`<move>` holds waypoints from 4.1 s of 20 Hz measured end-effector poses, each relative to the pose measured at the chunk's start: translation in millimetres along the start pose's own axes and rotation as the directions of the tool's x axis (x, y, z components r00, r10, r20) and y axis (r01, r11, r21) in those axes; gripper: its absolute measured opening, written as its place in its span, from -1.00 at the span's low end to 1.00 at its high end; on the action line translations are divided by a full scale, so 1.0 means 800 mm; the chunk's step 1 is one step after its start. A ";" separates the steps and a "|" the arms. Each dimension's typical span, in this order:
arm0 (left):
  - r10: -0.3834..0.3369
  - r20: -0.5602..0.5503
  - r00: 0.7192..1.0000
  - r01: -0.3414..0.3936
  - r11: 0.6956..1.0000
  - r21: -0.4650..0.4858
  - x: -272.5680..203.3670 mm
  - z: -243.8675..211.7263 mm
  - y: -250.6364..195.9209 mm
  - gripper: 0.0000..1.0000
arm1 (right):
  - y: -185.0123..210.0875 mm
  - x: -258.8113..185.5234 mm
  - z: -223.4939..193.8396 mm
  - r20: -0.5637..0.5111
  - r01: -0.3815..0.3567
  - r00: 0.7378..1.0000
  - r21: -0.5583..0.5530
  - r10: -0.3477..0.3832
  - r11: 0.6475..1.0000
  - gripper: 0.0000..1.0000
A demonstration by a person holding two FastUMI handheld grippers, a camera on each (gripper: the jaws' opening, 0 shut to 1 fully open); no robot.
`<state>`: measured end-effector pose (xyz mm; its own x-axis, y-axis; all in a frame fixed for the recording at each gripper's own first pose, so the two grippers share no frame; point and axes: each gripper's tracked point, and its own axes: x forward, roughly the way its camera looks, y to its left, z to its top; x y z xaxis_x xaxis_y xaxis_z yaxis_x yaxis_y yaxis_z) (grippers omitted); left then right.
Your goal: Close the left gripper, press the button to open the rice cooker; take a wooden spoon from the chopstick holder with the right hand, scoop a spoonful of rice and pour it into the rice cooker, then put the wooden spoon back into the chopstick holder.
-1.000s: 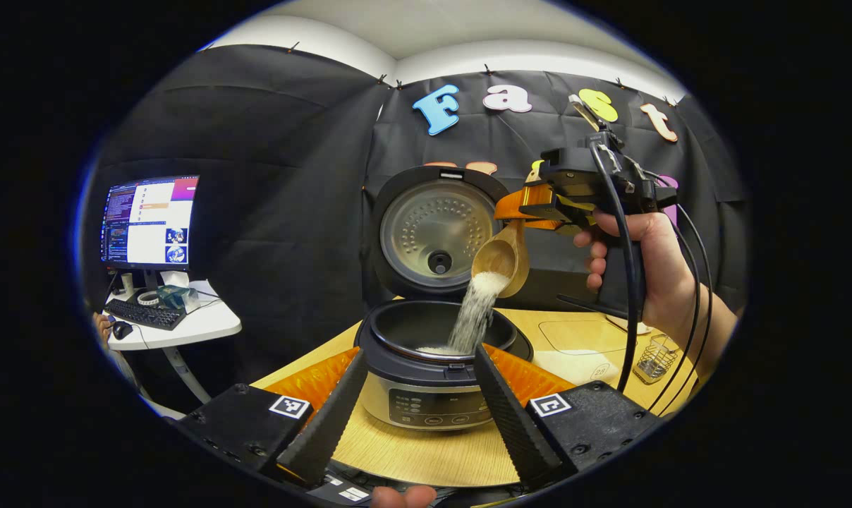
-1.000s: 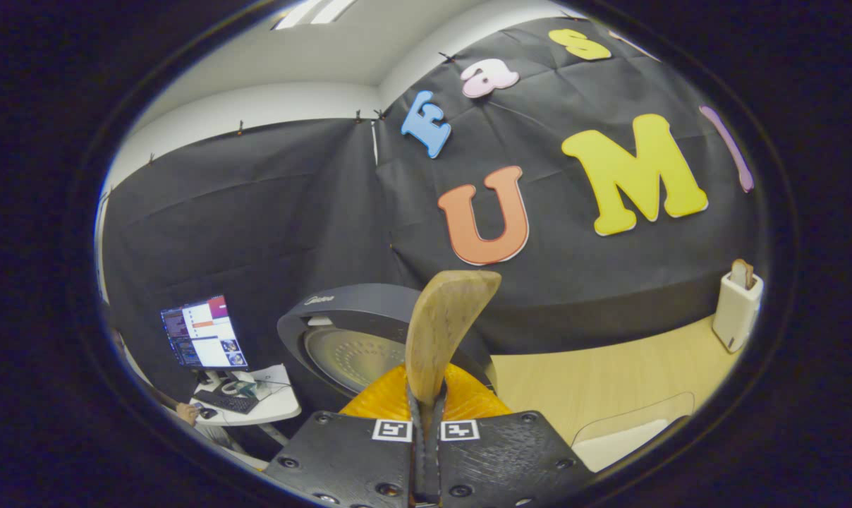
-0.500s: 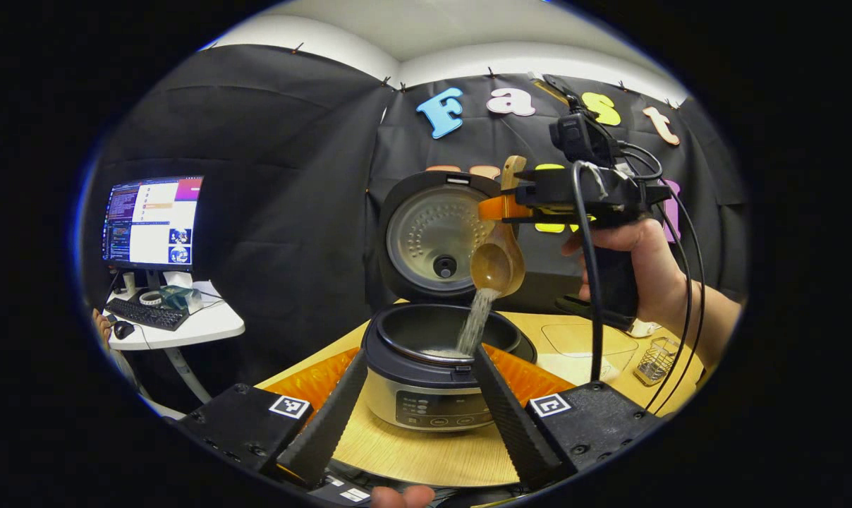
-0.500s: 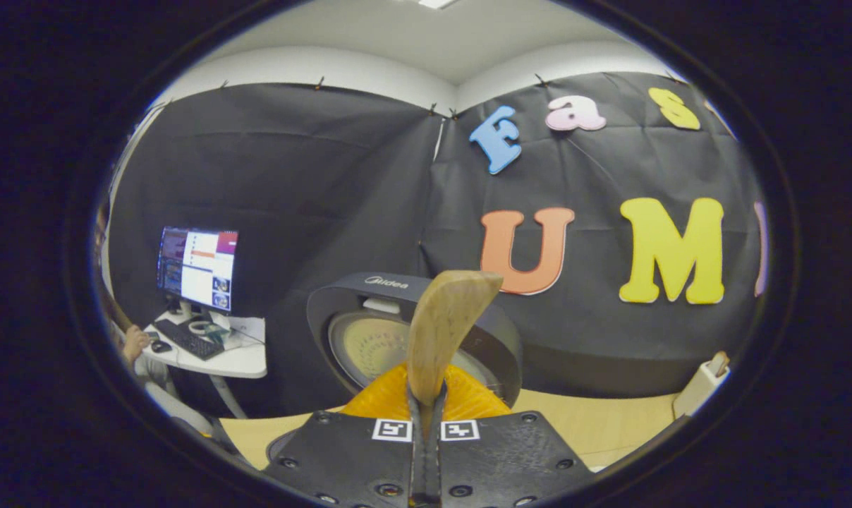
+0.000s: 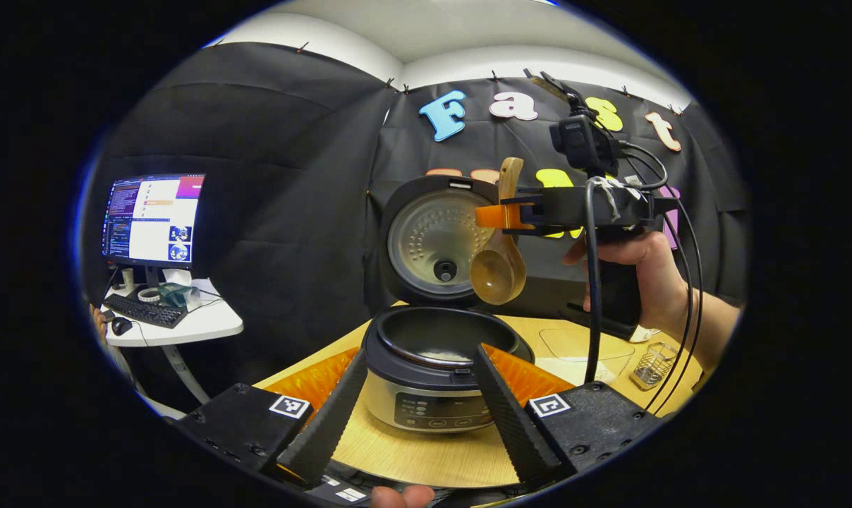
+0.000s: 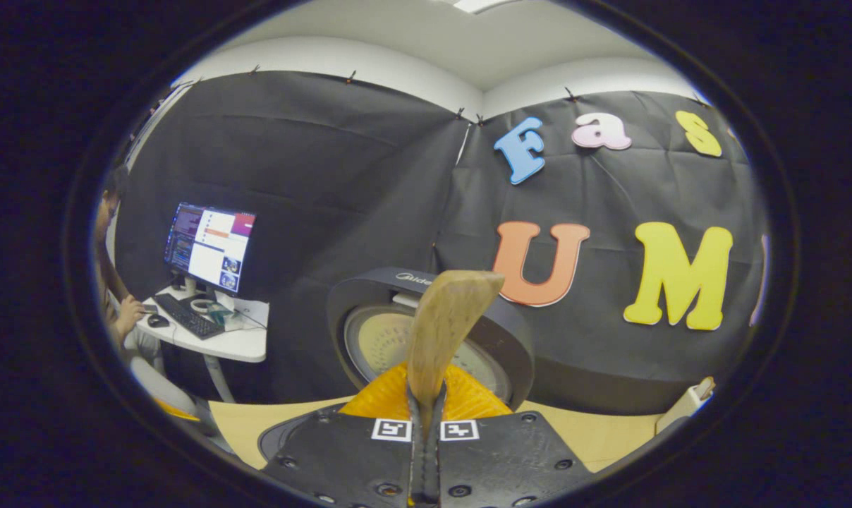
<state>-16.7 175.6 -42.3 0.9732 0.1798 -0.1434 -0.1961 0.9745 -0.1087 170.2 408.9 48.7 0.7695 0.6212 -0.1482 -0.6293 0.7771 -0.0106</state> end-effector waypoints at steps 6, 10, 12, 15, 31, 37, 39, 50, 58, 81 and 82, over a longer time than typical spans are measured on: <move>-0.026 0.019 0.999 0.025 0.999 0.020 -0.003 0.007 -0.020 0.94 | -0.064 -0.062 0.022 0.044 0.018 0.999 0.282 -0.032 0.959 -1.00; -0.047 0.019 0.999 0.046 0.998 0.052 -0.005 0.009 -0.043 0.94 | -0.150 -0.123 0.015 0.042 0.115 0.989 0.382 -0.142 0.917 -1.00; -0.058 0.036 0.998 0.056 0.996 0.065 -0.004 0.015 -0.056 0.94 | -0.198 -0.157 0.005 0.023 0.181 0.978 0.404 -0.208 0.897 -1.00; -0.065 0.070 0.995 0.062 0.997 0.051 -0.004 0.022 -0.070 0.94 | -0.272 -0.217 -0.015 -0.011 0.294 0.947 0.430 -0.321 0.854 -1.00; -0.149 0.063 0.987 0.146 0.988 0.055 -0.002 0.016 -0.120 0.94 | -0.461 -0.357 -0.202 -0.169 0.634 0.762 0.395 -0.625 0.665 -1.00; -0.133 0.067 0.989 0.130 0.990 0.050 -0.004 0.018 -0.109 0.94 | -0.465 -0.350 -0.242 -0.194 0.649 0.754 0.368 -0.627 0.667 -0.99; -0.134 0.066 0.989 0.131 0.990 0.048 -0.003 0.018 -0.109 0.94 | -0.455 -0.351 -0.255 -0.196 0.639 0.764 0.368 -0.615 0.676 -1.00; -0.159 0.058 0.986 0.156 0.987 0.050 -0.005 0.015 -0.121 0.94 | -0.449 -0.331 -0.325 -0.252 0.643 0.763 0.387 -0.595 0.661 -0.95; -0.161 0.057 0.985 0.158 0.986 0.059 -0.006 0.014 -0.129 0.94 | -0.460 -0.341 -0.339 -0.267 0.655 0.752 0.410 -0.603 0.635 -0.71; -0.127 0.175 0.976 0.099 0.981 0.164 0.051 0.203 -0.125 0.93 | -0.334 -0.472 -0.227 -0.110 0.498 0.867 0.239 -0.487 0.833 0.91; -0.121 0.180 0.976 0.090 0.981 0.174 0.066 0.223 -0.118 0.92 | -0.335 -0.472 -0.221 -0.098 0.489 0.872 0.228 -0.480 0.842 0.82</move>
<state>74.3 116.8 135.8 0.9954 0.0814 0.0498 -0.0839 0.9952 0.0512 29.1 -51.7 -67.7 0.9624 0.1588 -0.2205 -0.1287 0.9811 0.1445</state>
